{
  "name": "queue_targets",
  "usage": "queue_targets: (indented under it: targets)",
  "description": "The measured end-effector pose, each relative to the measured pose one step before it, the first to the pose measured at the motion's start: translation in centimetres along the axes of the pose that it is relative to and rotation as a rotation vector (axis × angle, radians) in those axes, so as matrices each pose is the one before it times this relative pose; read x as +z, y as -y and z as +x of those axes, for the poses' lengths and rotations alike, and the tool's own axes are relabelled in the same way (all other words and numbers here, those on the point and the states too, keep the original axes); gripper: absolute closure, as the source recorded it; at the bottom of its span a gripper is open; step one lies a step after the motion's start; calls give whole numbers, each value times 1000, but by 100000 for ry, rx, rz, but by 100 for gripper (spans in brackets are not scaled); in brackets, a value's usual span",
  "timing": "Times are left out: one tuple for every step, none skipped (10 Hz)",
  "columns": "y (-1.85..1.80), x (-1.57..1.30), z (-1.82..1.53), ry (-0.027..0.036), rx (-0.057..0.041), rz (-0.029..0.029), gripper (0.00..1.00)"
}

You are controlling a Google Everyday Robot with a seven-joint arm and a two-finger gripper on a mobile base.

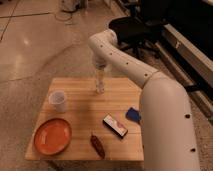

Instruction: Knock the bottle over

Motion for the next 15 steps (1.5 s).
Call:
queue_targets:
  targets:
    - [-417, 325, -456, 101, -885, -817, 35]
    - [-368, 267, -265, -95, -627, -672, 35]
    - [-668, 511, -255, -380, -863, -1196, 35]
    - [-372, 257, -31, -351, -374, -572, 35]
    - [-66, 87, -355, -67, -670, -148, 35]
    - [114, -52, -455, 99, -699, 144, 35]
    - [307, -116, -649, 123, -962, 369, 35]
    - [333, -153, -353, -74, -553, 491, 35]
    - [457, -95, -490, -22, -636, 494, 35]
    - [476, -60, -347, -73, -310, 379, 35]
    - [642, 24, -178, -521, -91, 226, 35]
    - [373, 24, 182, -556, 340, 18, 35]
    - [286, 109, 506, -970, 696, -281, 35]
    - [497, 296, 1505, -1990, 2308, -550, 35]
    - [223, 301, 1078, -1334, 1664, -547, 35]
